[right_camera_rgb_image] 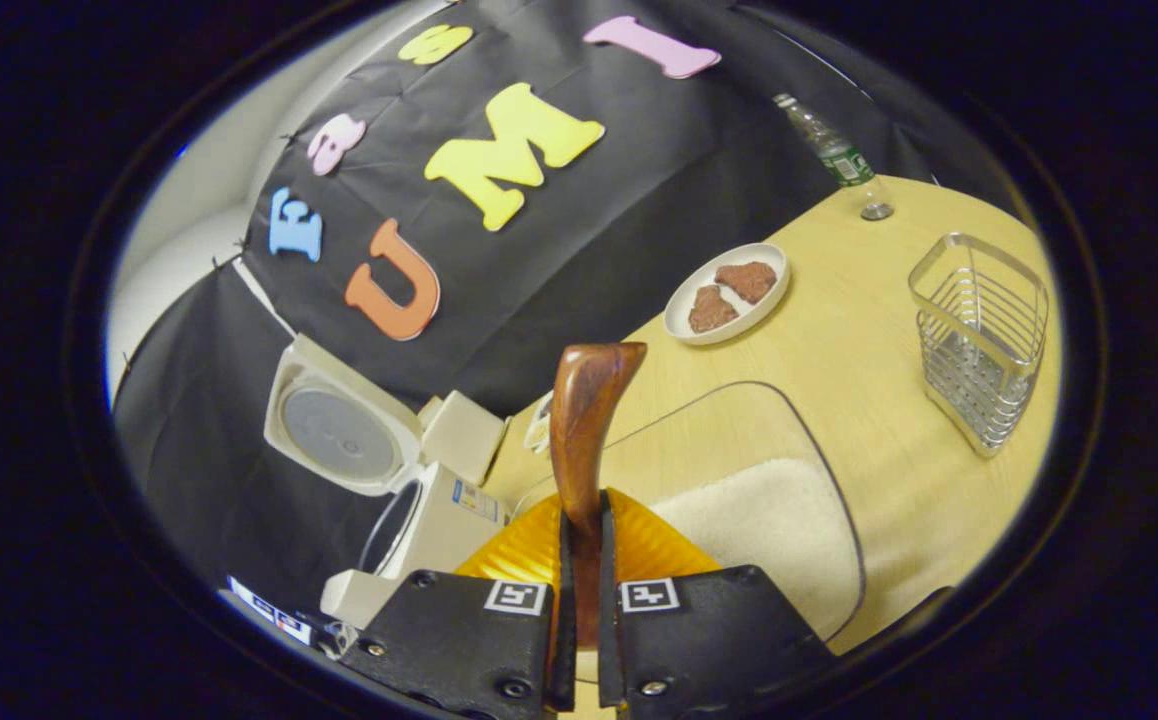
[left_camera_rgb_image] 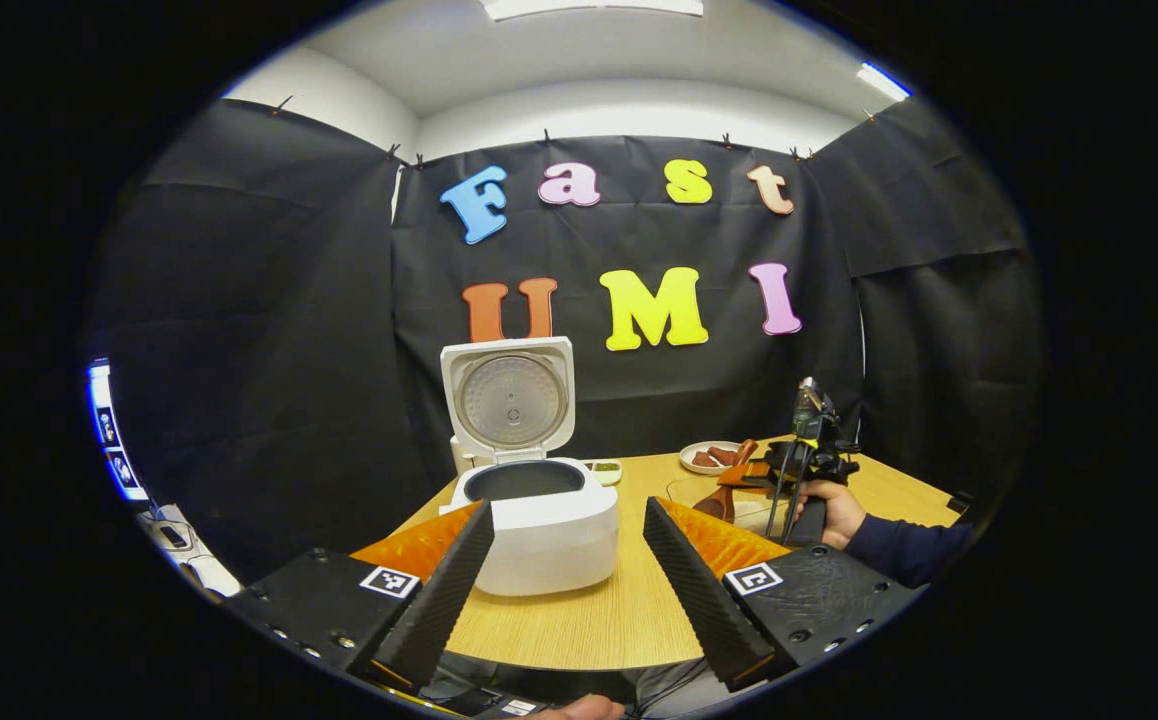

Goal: Close the left gripper, press the button to open the rice cooker; take a wooden spoon from the chopstick holder with the right hand, scoop a spoonful of rice and pour it into the rice cooker, then put the wooden spoon back into the chopstick holder.

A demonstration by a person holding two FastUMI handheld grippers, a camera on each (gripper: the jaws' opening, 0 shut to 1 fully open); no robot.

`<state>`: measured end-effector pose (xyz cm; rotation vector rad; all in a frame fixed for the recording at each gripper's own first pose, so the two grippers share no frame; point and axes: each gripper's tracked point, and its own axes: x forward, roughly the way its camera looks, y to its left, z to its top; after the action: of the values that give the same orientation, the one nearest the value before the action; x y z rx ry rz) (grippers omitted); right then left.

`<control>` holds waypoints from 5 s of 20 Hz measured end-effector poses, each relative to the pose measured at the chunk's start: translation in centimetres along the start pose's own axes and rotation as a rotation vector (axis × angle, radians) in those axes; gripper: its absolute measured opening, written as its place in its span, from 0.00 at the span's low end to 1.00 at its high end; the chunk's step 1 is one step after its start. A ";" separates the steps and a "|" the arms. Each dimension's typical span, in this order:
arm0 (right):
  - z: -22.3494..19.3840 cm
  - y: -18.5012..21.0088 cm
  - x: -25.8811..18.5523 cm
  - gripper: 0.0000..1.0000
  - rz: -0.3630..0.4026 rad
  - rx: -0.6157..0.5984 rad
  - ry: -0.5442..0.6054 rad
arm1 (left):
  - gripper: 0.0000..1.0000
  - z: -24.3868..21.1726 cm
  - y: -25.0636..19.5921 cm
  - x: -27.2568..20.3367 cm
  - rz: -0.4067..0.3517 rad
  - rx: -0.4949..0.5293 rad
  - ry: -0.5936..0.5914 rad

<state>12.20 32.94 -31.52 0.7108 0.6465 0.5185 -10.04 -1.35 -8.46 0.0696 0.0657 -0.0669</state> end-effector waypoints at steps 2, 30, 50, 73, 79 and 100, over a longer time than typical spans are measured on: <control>1.8 -0.8 -0.6 0.14 -0.010 0.042 -0.041 | 0.95 0.1 0.5 0.2 0.014 -0.007 -0.004; 5.7 13.7 0.8 0.13 0.213 0.461 0.041 | 0.96 -0.1 5.9 -1.8 0.071 -0.058 -0.032; -4.3 33.7 11.1 0.13 0.154 -0.289 0.021 | 0.96 4.7 10.3 -6.8 0.084 -0.059 -0.144; -7.1 35.9 8.9 0.14 0.114 -1.103 -0.253 | 0.96 4.1 10.7 -7.8 0.086 -0.062 -0.139; -7.7 35.5 7.4 0.14 0.115 -1.295 -0.326 | 0.95 4.2 9.2 -7.1 0.066 -0.062 -0.133; 10.3 22.3 -5.1 0.17 -0.046 -1.037 -0.450 | 0.96 5.7 2.3 -1.5 0.018 -0.049 -0.100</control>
<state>11.06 39.86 -7.48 -0.1800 -0.0735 0.5444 -11.00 0.61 -2.49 0.0183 -0.0335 -0.0504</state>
